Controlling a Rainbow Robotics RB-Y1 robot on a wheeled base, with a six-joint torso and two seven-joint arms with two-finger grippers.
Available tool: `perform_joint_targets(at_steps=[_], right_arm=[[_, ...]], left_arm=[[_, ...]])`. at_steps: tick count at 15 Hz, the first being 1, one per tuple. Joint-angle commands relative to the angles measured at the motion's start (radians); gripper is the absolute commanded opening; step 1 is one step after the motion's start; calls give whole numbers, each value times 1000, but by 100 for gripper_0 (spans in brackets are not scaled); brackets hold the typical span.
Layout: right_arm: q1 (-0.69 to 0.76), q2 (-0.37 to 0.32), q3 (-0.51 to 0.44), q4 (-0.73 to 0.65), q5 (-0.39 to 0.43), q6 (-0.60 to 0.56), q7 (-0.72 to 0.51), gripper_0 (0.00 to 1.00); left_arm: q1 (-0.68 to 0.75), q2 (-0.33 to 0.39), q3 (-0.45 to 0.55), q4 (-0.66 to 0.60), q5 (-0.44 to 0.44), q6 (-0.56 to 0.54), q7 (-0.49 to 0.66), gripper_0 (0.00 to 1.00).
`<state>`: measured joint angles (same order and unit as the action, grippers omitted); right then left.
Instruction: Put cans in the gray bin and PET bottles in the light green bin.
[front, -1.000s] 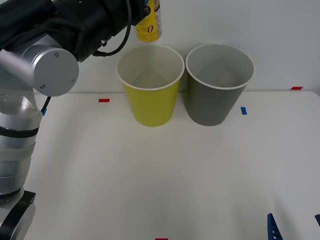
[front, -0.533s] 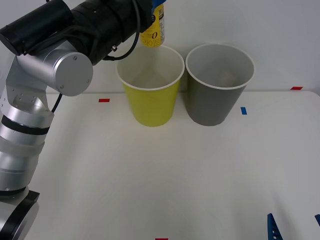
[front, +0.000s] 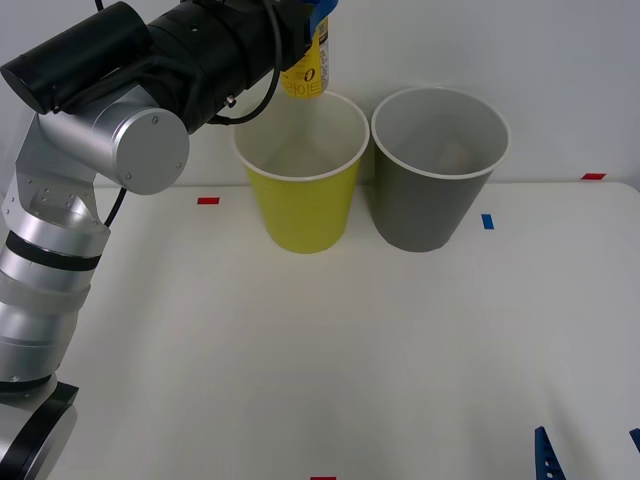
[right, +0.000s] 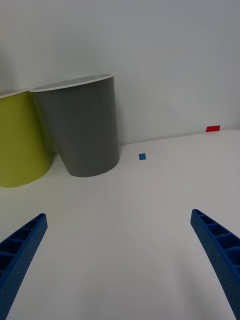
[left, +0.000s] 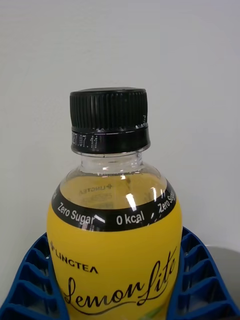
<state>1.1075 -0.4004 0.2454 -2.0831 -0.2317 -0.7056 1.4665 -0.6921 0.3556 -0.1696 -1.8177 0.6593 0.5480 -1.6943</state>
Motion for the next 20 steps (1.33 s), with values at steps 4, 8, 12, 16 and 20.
perform_joint_targets(at_steps=[4, 8, 12, 16, 20], right_arm=[[0, 0, 0, 0, 0, 0, 0, 100], [0, 0, 0, 0, 0, 0, 0, 100], [0, 0, 0, 0, 0, 0, 0, 100], [0, 0, 0, 0, 0, 0, 0, 100], [0, 0, 0, 0, 0, 0, 0, 100]], left_arm=[[0, 2, -7, -3, 10, -25, 1, 100], [0, 11, -5, -25, 28, -43, 15, 100], [3, 57, -7, -69, 57, -43, 38, 100], [92, 126, 2, -201, 85, -42, 55, 100], [256, 154, 62, -371, 105, -42, 64, 100]])
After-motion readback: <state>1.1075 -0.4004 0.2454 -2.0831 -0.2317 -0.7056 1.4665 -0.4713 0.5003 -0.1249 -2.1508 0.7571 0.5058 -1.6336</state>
